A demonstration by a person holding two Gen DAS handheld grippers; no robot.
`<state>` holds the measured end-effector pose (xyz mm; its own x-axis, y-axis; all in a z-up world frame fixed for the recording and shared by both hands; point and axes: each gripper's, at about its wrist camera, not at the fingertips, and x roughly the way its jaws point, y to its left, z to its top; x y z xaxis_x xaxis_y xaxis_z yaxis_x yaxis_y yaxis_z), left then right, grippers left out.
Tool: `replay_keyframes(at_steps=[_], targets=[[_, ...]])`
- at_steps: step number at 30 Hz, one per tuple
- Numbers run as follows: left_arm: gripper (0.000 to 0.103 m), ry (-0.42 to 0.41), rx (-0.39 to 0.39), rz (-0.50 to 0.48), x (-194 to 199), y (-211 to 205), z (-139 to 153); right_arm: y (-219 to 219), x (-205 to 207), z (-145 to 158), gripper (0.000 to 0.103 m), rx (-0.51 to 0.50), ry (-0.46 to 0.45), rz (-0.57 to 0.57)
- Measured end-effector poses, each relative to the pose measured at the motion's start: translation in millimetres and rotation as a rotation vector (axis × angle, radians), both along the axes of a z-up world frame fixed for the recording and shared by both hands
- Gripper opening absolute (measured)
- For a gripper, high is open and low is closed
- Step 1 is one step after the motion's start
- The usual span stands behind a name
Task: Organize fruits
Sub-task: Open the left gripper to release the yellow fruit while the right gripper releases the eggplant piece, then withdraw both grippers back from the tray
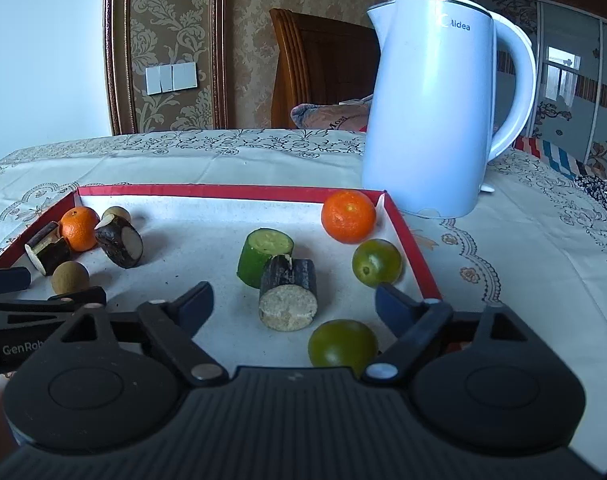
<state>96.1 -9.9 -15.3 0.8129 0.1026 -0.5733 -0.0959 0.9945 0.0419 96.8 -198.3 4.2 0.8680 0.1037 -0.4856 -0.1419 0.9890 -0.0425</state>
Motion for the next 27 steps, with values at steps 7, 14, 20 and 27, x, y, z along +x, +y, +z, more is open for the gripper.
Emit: replay_keyframes(at_steps=[7, 14, 20, 27], targets=[[0.085, 0.001, 0.006, 0.005, 0, 0, 0, 0, -4, 1, 0.095, -0.006, -0.012, -0.002], [0.088, 0.001, 0.017, 0.008, -1, -2, 0, -8, -16, 3, 0.101, 0.018, -0.038, -0.015], [0.088, -0.002, 0.032, -0.01, -7, -4, 0, -10, -18, 4, 0.102, 0.026, -0.042, -0.021], [0.088, -0.015, 0.028, -0.034, -18, -4, 3, -14, -27, 5, 0.103, 0.044, -0.049, -0.017]])
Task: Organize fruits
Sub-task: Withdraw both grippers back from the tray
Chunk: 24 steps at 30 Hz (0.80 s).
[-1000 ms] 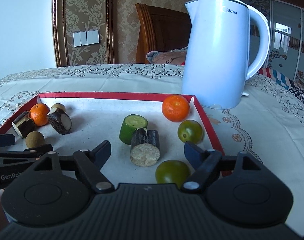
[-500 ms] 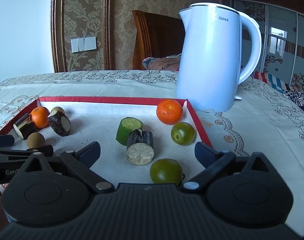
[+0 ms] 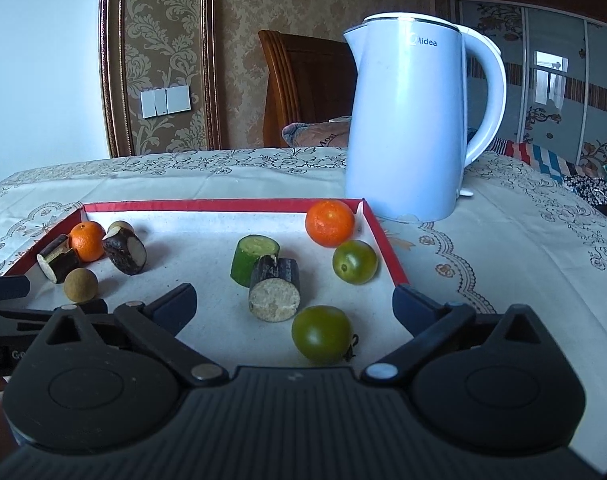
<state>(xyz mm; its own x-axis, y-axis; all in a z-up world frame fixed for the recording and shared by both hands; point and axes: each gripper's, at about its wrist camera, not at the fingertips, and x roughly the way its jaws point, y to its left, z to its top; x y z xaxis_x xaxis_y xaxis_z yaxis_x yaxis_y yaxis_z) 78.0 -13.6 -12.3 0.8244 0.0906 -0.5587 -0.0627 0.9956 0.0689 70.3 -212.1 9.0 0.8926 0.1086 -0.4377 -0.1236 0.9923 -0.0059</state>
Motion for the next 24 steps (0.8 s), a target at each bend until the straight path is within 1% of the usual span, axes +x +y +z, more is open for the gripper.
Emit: replay_keyframes(at_steps=[4, 11, 17, 19, 22, 24], targets=[[0.088, -0.008, 0.009, 0.004, -2, -1, 1, -1, -1, 0, 0.103, 0.003, -0.005, -0.005], [0.088, -0.023, -0.028, -0.005, -12, 5, 6, -6, -7, 1, 0.103, 0.032, -0.01, -0.011], [0.088, -0.045, -0.026, 0.002, -25, 5, 11, -8, -7, 0, 0.103, 0.043, 0.006, -0.017], [0.088, -0.046, -0.037, -0.002, -30, 7, 12, -9, -7, 0, 0.103, 0.049, 0.006, -0.015], [0.088, -0.034, -0.038, 0.004, -36, 7, 12, -12, -12, 0, 0.103, 0.067, 0.011, -0.01], [0.088, -0.049, -0.034, 0.011, -41, 7, 13, -13, -16, 1, 0.103, 0.077, 0.005, -0.008]])
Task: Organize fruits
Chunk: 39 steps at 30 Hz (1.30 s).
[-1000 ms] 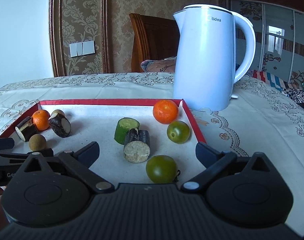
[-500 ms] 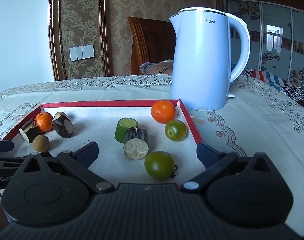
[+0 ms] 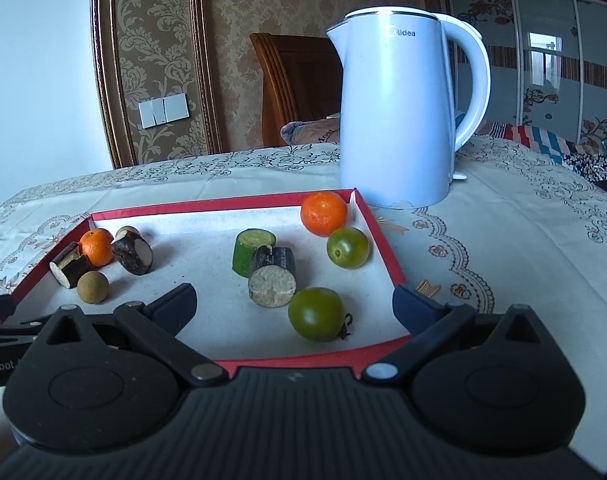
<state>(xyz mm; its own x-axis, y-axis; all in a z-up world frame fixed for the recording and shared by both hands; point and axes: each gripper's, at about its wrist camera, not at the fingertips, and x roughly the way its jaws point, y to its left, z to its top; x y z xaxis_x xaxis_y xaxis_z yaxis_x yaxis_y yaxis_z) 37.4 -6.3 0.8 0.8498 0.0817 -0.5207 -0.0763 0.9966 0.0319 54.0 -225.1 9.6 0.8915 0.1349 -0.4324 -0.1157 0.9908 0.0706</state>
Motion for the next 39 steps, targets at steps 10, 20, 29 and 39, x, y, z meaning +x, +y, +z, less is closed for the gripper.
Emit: replay_keyframes(at_steps=[10, 20, 29, 39], targets=[[0.089, -0.028, -0.009, -0.034, -24, 1, 5, -3, -22, 3, 0.103, 0.034, -0.022, 0.026], [0.089, -0.042, 0.017, -0.042, -32, -6, 5, -2, -40, 5, 0.103, 0.042, -0.048, 0.044], [0.089, -0.04, 0.019, -0.036, -31, -4, 5, -2, -38, 3, 0.103, 0.04, -0.028, 0.046], [0.089, -0.045, 0.034, -0.042, -30, -5, 5, -2, -38, 2, 0.103, 0.04, -0.025, 0.047]])
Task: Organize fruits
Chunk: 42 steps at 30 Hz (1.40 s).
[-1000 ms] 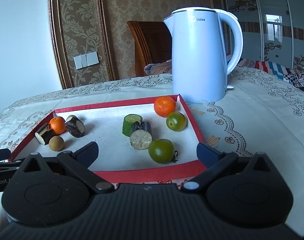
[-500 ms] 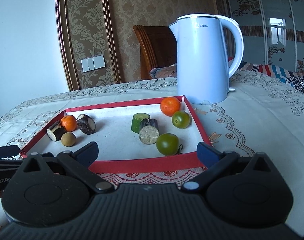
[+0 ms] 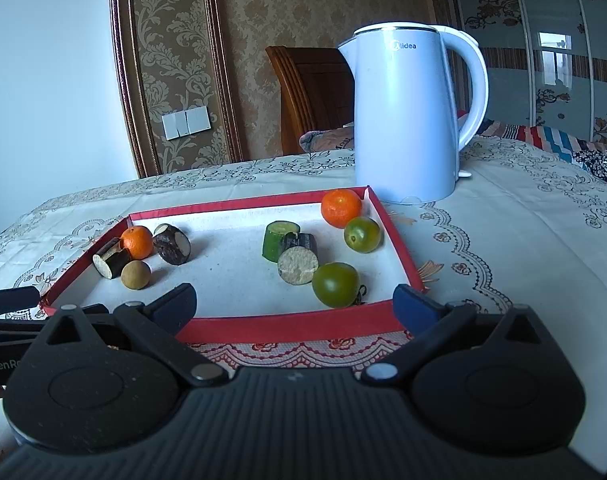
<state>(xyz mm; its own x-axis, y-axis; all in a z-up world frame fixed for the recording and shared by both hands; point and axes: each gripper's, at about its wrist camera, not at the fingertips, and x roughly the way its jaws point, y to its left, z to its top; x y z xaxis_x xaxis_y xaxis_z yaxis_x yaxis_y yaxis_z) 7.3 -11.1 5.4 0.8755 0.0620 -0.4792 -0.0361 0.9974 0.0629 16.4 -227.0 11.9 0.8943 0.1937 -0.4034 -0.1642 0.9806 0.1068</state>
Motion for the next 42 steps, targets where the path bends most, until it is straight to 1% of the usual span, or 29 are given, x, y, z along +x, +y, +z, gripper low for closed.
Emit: replay_keyframes(at_steps=[15, 20, 28, 31, 34, 42], targets=[[0.089, 0.0, -0.038, 0.039, 0.4, 7.4, 1.1, 0.6, 1.1, -1.2, 0.103, -0.002, 0.008, 0.002], [0.09, -0.007, -0.02, 0.035, -0.2, 5.0, 0.8, 0.9, 1.5, -1.2, 0.103, -0.003, 0.01, 0.003], [0.09, -0.015, -0.018, 0.037, -0.5, 4.4, 1.4, 1.1, 2.5, -1.8, 0.103, -0.005, 0.014, 0.003], [0.094, -0.017, -0.019, 0.035, -0.9, 4.3, 1.5, 1.1, 1.9, -1.8, 0.103, -0.005, 0.013, 0.003], [0.094, -0.032, -0.011, 0.037, -2.5, 3.9, 2.1, 1.1, 1.8, -1.8, 0.103, -0.005, 0.013, 0.003], [0.095, -0.029, -0.002, 0.036, -1.7, 2.9, 1.6, 1.2, 1.7, -1.6, 0.103, -0.005, 0.012, 0.003]])
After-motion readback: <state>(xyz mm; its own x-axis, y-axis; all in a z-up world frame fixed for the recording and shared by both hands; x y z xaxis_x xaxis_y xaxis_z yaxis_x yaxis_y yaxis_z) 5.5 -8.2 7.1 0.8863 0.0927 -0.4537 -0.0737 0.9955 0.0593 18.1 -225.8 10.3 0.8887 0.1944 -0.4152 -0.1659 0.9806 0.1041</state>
